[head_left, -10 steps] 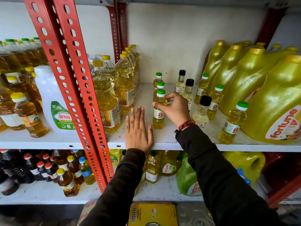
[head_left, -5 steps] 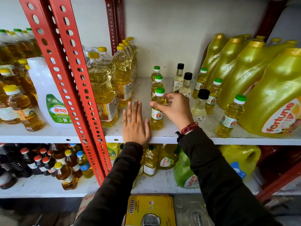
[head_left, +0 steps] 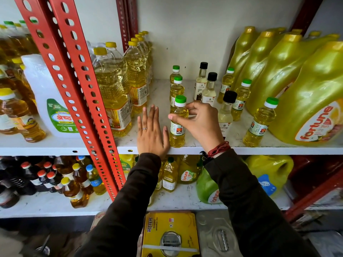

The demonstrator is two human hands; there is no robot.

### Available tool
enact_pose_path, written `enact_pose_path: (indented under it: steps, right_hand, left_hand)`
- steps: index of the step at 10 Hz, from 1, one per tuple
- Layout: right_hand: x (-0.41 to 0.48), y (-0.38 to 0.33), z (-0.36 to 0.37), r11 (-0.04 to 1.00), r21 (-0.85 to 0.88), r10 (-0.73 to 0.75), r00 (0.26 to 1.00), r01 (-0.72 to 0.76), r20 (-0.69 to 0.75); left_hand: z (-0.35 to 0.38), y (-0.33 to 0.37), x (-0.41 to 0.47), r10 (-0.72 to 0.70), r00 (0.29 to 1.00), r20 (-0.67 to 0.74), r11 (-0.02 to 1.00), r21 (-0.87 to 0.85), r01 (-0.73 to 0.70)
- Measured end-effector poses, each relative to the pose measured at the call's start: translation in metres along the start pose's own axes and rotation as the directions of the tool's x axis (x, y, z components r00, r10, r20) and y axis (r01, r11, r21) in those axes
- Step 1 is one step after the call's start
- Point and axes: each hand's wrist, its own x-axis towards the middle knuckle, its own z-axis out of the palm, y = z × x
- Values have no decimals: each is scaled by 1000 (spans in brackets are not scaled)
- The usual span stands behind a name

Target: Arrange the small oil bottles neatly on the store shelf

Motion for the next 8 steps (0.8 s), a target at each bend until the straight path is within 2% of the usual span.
enact_pose_path:
  steps: [5,6,7,8]
  right_hand:
    - [-4,-2,0,998,-58,-10,1000,9,-19]
    - [-3,-1,0,998,-63,-10,1000,11,21]
    - [-6,-5,-6,996,-83,-37,999,39,20]
    - [-6,-10,-16,991,-72,-120,988,113,-93]
  left_hand:
    - [-6,2,0,-5,999,33,999,-32,6]
    - [-18,6,-2,-31,999,-5,994,-103,31]
    - [-34,10,1,-13,992,-124,988,-153,-6]
    - [-60,22,17,3,967,-255,981,-189,-53]
